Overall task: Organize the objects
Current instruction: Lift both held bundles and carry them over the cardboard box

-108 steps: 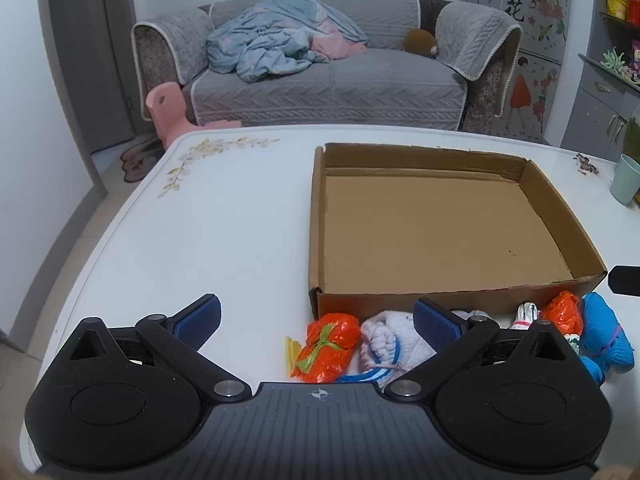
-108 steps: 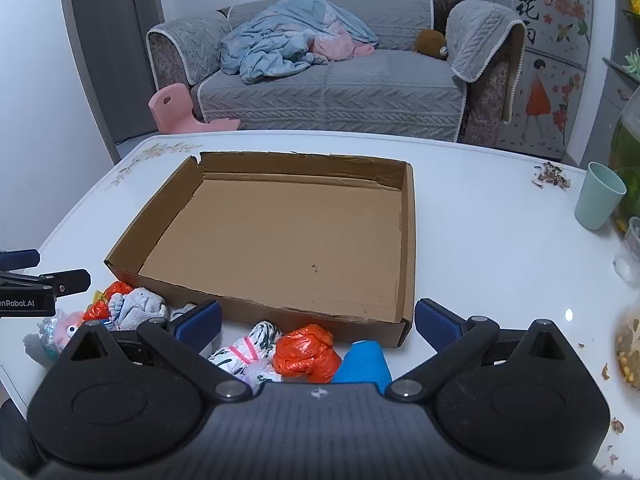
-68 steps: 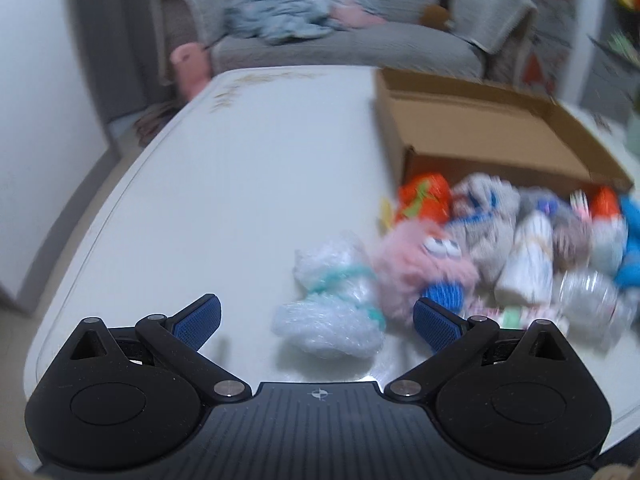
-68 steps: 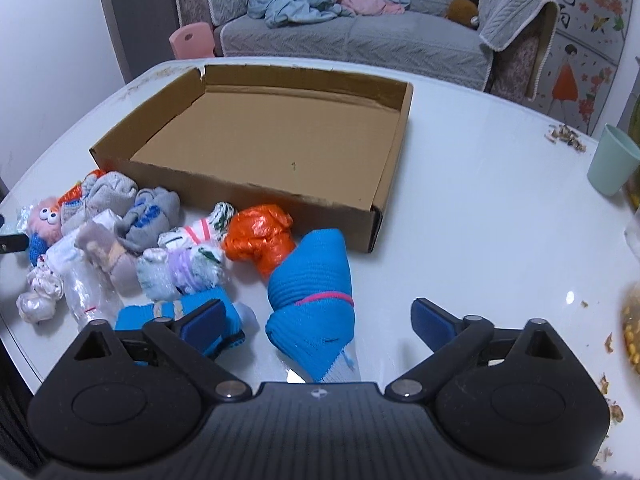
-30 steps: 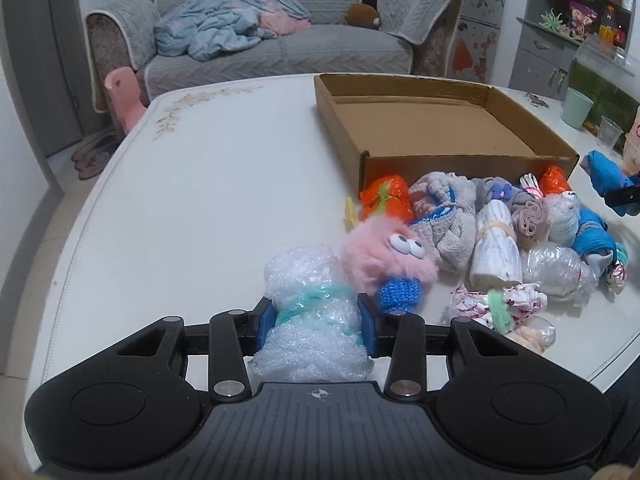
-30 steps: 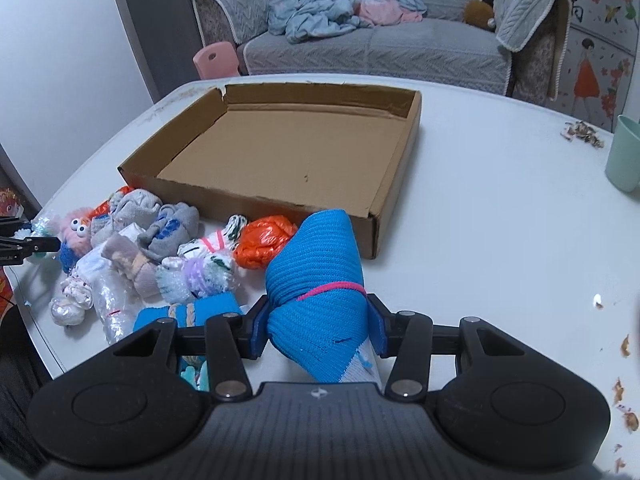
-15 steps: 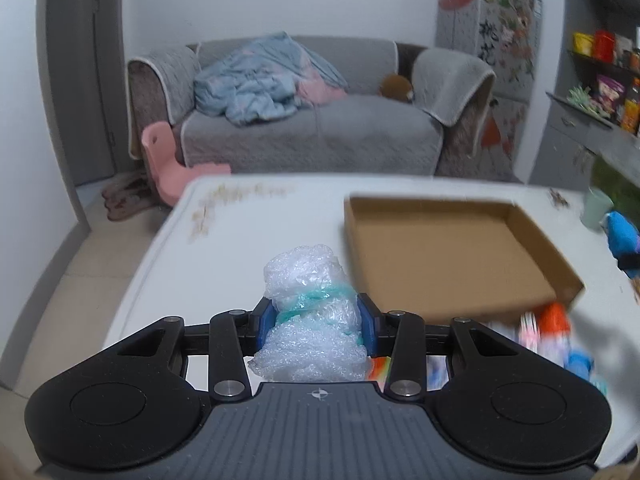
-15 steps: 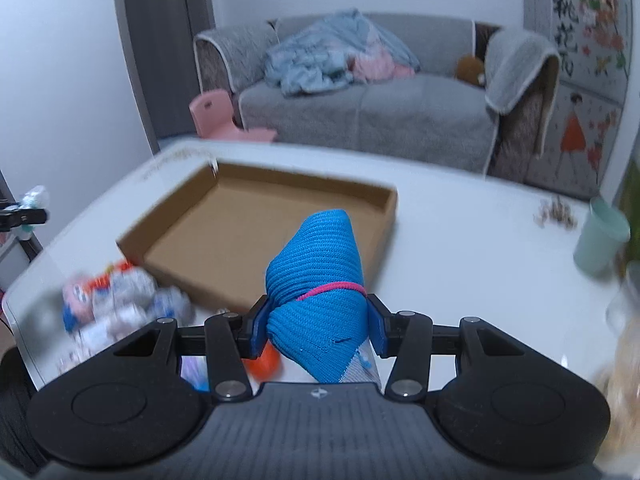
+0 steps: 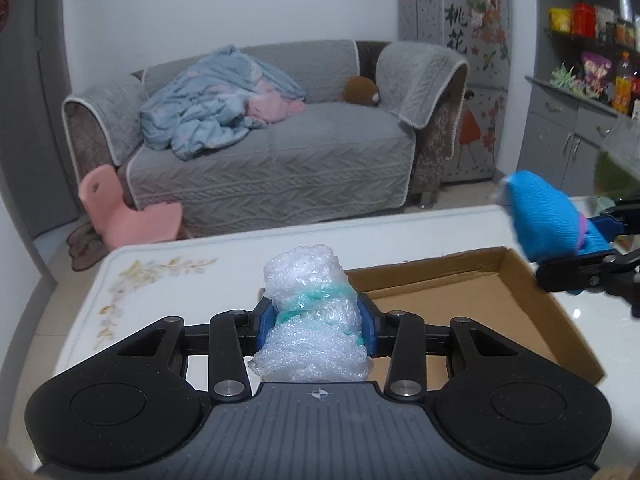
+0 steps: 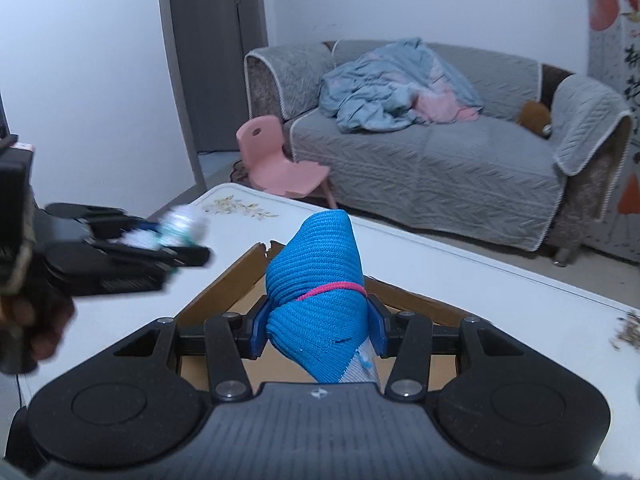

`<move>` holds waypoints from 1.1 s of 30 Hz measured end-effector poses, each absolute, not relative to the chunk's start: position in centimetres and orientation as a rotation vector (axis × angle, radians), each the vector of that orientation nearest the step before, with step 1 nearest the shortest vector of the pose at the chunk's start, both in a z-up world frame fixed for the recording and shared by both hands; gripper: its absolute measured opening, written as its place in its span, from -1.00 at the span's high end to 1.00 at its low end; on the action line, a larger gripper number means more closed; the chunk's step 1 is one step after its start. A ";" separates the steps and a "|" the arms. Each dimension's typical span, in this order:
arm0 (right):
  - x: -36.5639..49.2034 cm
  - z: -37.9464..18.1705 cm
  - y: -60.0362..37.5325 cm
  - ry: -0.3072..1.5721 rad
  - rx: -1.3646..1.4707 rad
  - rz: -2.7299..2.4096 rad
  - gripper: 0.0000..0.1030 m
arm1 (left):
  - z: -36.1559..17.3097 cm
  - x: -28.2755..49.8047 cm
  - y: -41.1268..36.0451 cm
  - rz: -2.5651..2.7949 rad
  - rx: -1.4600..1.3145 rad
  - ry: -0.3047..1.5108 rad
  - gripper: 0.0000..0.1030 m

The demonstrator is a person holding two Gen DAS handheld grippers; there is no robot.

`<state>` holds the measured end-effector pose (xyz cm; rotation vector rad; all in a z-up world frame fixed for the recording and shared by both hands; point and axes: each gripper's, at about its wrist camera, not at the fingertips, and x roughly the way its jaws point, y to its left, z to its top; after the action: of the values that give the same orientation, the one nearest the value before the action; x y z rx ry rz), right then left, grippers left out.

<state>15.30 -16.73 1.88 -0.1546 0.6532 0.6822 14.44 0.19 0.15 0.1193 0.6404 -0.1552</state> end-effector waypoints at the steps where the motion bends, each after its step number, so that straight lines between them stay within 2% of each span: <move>1: 15.9 1.5 -16.0 0.663 -0.158 0.690 0.14 | -0.5 15.2 -0.1 -0.159 0.123 0.645 0.07; 14: 23.4 -5.0 -12.4 0.829 -0.198 0.646 0.13 | -7.8 20.5 -1.2 -0.150 0.178 0.723 0.07; 22: 24.3 -6.8 -11.0 0.882 -0.218 0.660 0.13 | -9.1 20.7 -3.1 -0.125 0.294 0.744 0.06; 28: 25.0 -7.2 -10.3 0.908 -0.219 0.690 0.13 | -9.3 21.5 -2.6 -0.097 0.269 0.790 0.05; 33: 25.4 -7.5 -10.6 0.932 -0.181 0.723 0.09 | -9.3 21.8 -2.1 -0.072 0.237 0.813 -0.17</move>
<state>25.35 -10.59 -7.51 -0.1805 0.9320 0.7227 21.81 -2.09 -9.26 0.2374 0.8132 -0.0724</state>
